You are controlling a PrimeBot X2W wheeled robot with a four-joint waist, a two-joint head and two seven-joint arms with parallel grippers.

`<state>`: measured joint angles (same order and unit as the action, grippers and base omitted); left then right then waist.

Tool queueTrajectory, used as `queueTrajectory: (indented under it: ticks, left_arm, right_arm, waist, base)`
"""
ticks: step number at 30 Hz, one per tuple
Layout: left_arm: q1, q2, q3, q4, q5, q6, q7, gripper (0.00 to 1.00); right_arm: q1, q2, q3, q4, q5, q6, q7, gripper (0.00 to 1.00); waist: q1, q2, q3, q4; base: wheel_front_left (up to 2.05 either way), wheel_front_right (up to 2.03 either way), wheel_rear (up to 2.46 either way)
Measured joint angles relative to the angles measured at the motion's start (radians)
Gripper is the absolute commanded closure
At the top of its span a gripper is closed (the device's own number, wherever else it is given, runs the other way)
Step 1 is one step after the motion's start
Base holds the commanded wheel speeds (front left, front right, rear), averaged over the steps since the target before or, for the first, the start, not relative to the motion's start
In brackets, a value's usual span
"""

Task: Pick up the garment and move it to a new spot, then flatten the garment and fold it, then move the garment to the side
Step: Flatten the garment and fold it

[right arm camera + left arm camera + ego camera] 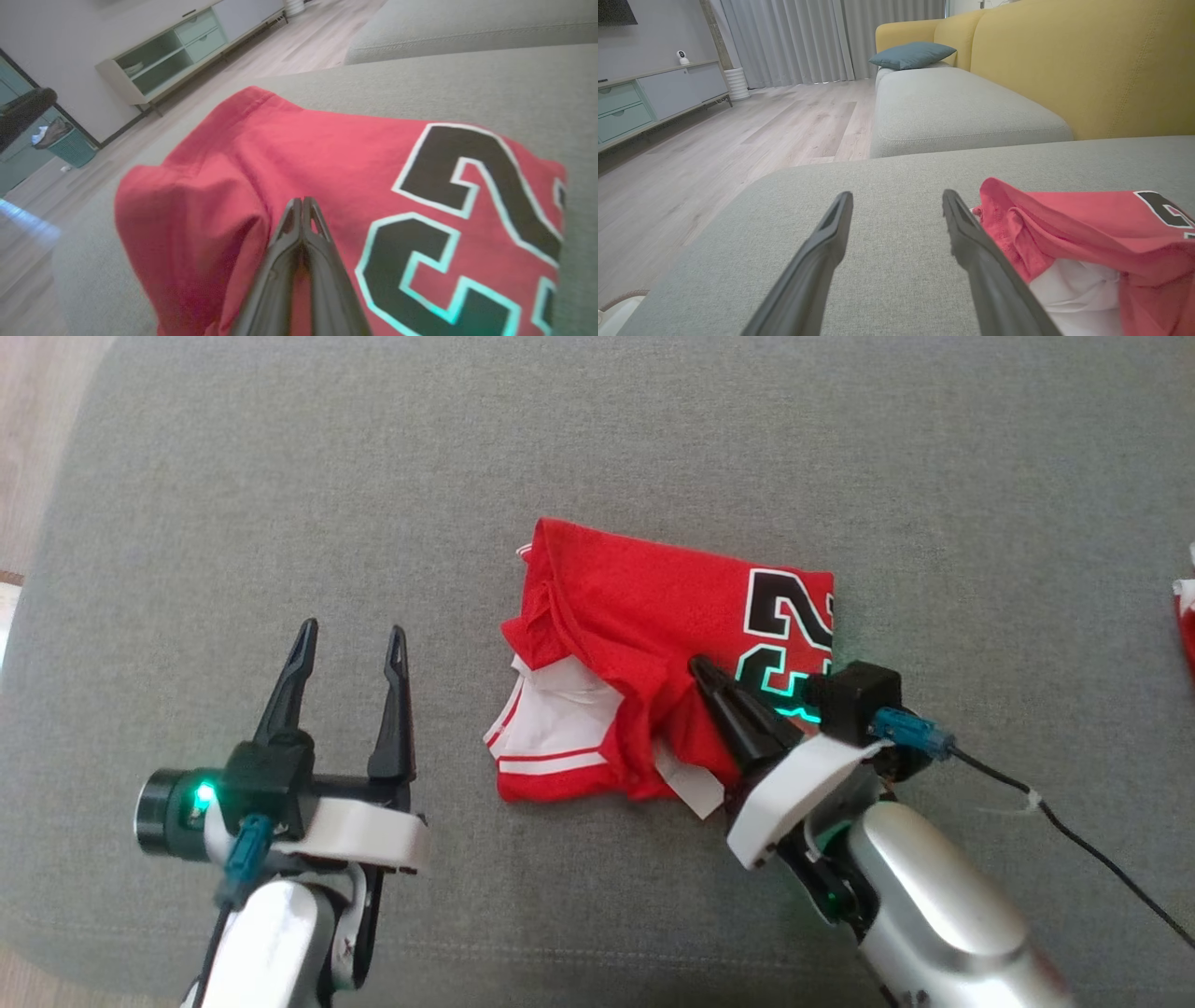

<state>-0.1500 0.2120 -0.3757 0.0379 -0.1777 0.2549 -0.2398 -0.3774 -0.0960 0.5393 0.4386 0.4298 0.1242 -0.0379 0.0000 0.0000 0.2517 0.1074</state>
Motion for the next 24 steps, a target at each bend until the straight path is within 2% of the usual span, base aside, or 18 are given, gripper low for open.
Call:
queueTrajectory:
  ticks: [5, 13, 24]
  left_arm:
    - [-0.001, -0.005, 0.000, 0.006, 0.000, 0.000, -0.005, 0.00]
    - [-0.006, -0.008, 0.000, 0.016, 0.000, -0.001, -0.010, 0.00]
    - [-0.022, -0.018, -0.001, 0.022, -0.002, -0.006, -0.010, 0.00]
  right_arm:
    - [-0.042, 0.002, 0.061, 0.058, 0.044, 0.000, -0.028, 1.00]
    - [-0.088, 0.002, 0.194, 0.079, 0.111, 0.000, -0.035, 1.00]
    - [-0.139, 0.002, 0.376, 0.167, 0.162, 0.000, 0.018, 1.00]
  waist:
    - [0.0000, 0.0000, 0.007, 0.006]
    - [0.0000, 0.0000, 0.010, 0.006]
    - [0.0000, 0.0000, 0.020, 0.015]
  base:
    - [0.00, 0.00, 0.00]
    - [0.00, 0.00, 0.00]
    - [0.00, 0.00, 0.00]
